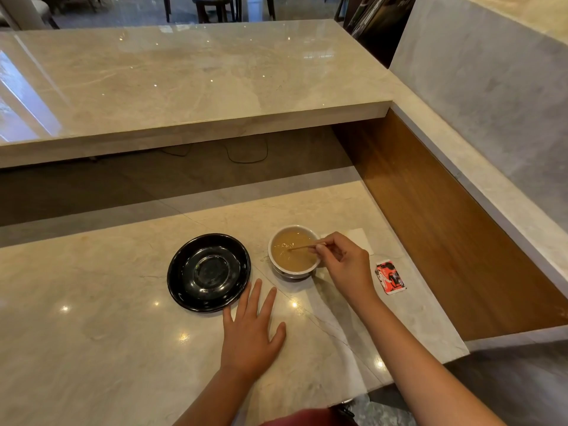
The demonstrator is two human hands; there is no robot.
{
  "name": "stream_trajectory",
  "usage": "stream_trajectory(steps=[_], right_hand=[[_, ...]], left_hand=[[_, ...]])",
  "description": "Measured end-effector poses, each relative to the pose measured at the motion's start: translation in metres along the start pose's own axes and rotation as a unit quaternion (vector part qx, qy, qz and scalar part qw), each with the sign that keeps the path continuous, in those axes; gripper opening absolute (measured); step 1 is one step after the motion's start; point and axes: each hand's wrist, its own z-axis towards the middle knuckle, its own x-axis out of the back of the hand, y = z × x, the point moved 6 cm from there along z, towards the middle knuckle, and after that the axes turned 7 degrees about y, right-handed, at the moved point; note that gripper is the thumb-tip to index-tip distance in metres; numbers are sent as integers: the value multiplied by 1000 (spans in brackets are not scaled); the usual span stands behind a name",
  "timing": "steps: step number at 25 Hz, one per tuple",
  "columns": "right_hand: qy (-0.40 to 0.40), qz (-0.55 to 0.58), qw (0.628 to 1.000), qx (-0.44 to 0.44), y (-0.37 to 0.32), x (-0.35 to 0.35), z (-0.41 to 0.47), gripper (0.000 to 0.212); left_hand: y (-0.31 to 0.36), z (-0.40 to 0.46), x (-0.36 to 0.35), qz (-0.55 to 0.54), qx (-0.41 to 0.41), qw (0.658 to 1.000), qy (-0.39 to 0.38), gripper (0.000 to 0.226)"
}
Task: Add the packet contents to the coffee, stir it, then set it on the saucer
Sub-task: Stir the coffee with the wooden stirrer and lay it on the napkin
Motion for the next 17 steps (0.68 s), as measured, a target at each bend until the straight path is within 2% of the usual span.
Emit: stream_trajectory(steps=[4, 10, 14, 17], right_hand=[[17, -68, 996, 55, -7, 8, 9, 7], [-51, -203, 963, 168, -14, 22, 0, 8], [-79, -204, 963, 158, -15, 22, -9, 7], [-91, -153, 978, 106, -18, 18, -12, 6]], left_hand=[[-1, 0, -1, 0, 1, 1000, -1, 63], [0, 0, -1, 3, -1, 1000, 0, 63], [-1, 0, 0, 4, -1, 1000, 3, 63], [-1, 1, -1, 4, -4, 1000, 2, 62]])
